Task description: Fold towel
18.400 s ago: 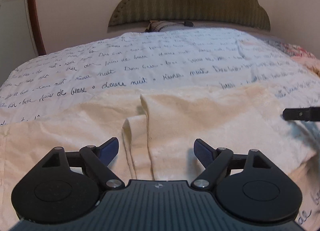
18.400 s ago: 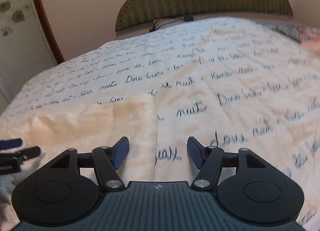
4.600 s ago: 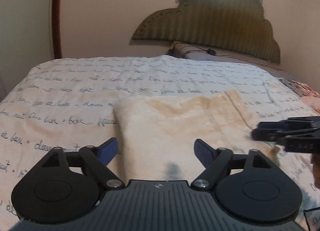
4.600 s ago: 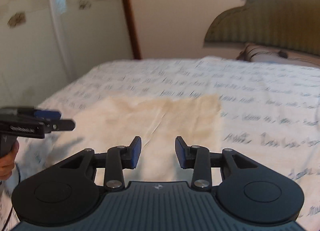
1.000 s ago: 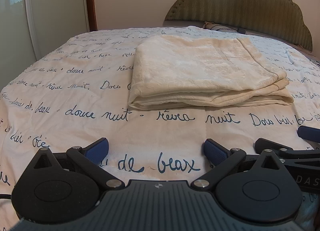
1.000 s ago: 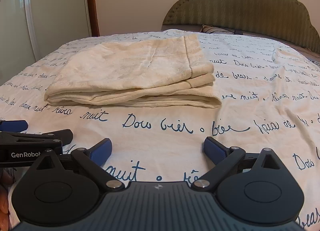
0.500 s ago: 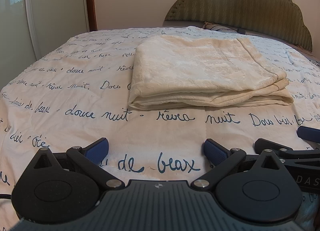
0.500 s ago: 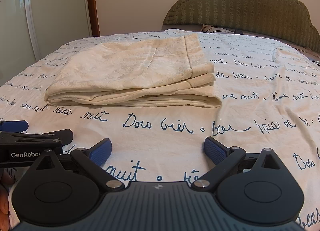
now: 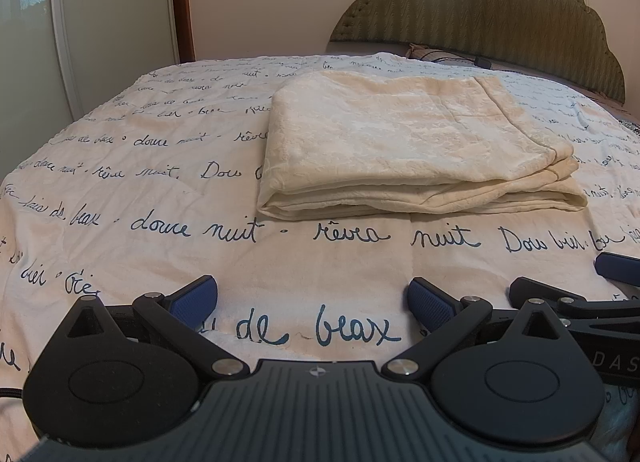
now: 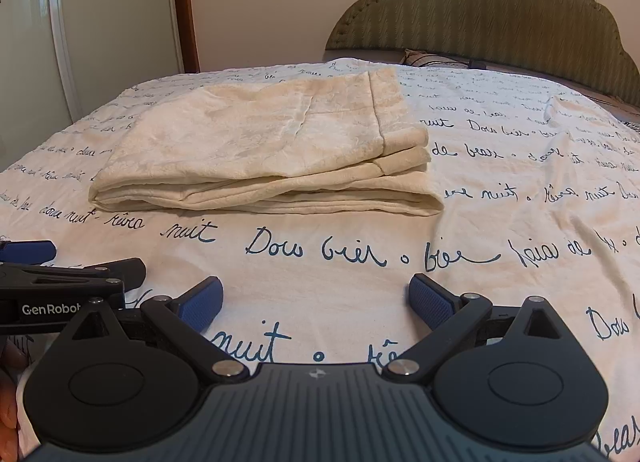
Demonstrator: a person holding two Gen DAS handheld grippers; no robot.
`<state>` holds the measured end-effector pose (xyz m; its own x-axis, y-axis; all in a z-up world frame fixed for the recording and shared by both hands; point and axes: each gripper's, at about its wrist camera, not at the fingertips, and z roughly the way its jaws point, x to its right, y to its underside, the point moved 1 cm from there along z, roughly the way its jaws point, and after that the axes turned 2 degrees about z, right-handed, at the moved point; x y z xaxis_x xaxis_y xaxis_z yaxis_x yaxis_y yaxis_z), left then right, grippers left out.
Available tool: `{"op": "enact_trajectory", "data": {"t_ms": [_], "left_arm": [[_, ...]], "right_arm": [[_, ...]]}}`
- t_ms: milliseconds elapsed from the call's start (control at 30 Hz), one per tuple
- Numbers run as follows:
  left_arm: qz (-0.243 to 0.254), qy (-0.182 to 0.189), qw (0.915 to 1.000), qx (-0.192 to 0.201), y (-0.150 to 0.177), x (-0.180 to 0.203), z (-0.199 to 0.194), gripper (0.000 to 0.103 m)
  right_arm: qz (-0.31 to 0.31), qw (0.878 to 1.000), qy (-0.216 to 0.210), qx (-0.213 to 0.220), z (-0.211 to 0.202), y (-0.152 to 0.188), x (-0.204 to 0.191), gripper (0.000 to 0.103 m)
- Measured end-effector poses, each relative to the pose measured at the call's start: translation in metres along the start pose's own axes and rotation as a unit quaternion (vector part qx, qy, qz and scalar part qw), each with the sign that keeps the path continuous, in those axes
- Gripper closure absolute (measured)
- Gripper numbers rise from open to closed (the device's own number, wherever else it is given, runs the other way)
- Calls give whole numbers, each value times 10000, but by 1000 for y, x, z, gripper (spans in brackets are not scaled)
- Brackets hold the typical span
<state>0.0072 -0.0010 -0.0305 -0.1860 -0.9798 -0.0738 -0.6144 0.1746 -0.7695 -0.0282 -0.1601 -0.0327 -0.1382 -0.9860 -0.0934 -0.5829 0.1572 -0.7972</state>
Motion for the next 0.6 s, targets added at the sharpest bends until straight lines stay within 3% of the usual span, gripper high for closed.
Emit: {"op": "enact_trajectory", "data": {"t_ms": [600], "left_arm": [[-25, 16, 10000, 13, 0, 0, -1, 0]], "right_arm": [[0, 10000, -47, 7, -1, 0, 0, 1]]}}
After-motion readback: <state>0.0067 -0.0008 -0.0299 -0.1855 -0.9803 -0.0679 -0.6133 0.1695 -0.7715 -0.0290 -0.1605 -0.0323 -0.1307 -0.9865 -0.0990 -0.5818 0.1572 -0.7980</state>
